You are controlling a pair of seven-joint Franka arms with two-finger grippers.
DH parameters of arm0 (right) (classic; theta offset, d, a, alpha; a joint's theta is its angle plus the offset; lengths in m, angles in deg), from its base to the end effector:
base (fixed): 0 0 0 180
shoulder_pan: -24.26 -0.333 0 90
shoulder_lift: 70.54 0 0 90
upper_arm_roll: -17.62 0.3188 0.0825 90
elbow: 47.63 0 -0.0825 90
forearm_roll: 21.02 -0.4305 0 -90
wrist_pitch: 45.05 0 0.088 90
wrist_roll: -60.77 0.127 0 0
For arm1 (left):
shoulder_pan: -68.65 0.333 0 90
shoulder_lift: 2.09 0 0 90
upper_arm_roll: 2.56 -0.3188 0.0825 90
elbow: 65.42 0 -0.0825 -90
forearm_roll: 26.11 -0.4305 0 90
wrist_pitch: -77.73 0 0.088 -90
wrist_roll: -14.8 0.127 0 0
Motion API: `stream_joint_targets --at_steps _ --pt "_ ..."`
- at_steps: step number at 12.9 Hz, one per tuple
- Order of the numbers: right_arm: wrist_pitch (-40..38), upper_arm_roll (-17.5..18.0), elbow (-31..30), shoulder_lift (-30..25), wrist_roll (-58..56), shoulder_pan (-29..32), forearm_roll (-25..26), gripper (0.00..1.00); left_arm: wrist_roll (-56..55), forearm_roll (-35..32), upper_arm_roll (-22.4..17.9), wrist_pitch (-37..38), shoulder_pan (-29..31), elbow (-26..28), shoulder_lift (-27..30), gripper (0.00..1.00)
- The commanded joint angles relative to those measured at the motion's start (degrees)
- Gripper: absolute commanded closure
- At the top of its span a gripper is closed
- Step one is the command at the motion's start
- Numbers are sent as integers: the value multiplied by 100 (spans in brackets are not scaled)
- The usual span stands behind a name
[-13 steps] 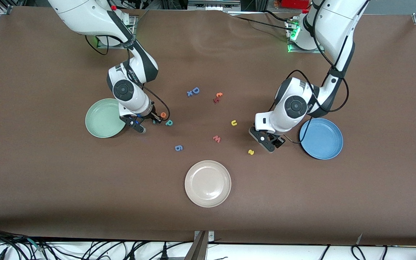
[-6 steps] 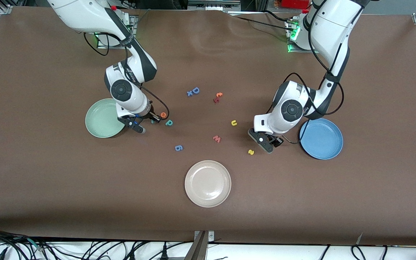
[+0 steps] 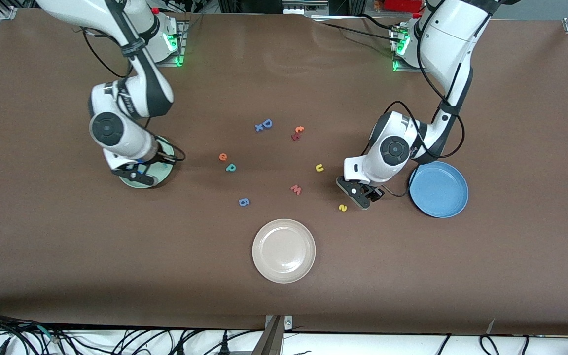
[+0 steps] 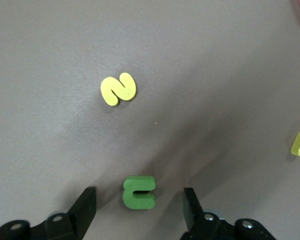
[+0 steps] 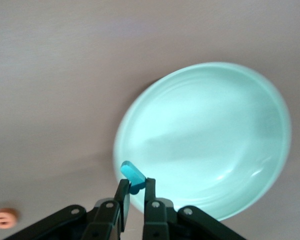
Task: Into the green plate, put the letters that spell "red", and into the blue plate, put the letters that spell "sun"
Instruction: 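Lift the blue letter over the green plate while the left gripper grasps green u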
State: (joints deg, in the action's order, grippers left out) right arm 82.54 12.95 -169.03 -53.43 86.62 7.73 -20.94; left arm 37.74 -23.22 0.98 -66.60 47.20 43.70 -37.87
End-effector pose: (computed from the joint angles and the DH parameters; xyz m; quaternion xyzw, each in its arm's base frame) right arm 0.5699 0.1186 0.2048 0.9882 -0.1201 -0.0855 0.0425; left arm 0.5938 -0.2773 0.1115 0.9237 -0.3818 -0.0053 0.0326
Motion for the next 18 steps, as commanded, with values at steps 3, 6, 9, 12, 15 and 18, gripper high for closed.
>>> stream_joint_targets --at_steps 3,6,9,12,15,18 --pt "153 -377 -103 572 -1212 290 -175 99 35 177 -126 -192 -123 -75 -96 38" --pt "162 -368 10 750 -1222 343 -184 0 35 186 -134 -192 -123 -75 -105 56" --pt "-591 -272 483 680 -1126 334 -193 0 35 186 -134 -192 -131 -75 -105 72" --pt "-1252 61 863 565 -530 299 -552 0 35 212 -143 -192 -123 -84 -62 86" --pt "-1219 509 811 372 -90 290 -606 0 105 212 -406 -61 -105 -111 201 94" --pt "-1035 1106 715 275 953 282 -597 1 324 212 -653 528 -35 -190 526 94"
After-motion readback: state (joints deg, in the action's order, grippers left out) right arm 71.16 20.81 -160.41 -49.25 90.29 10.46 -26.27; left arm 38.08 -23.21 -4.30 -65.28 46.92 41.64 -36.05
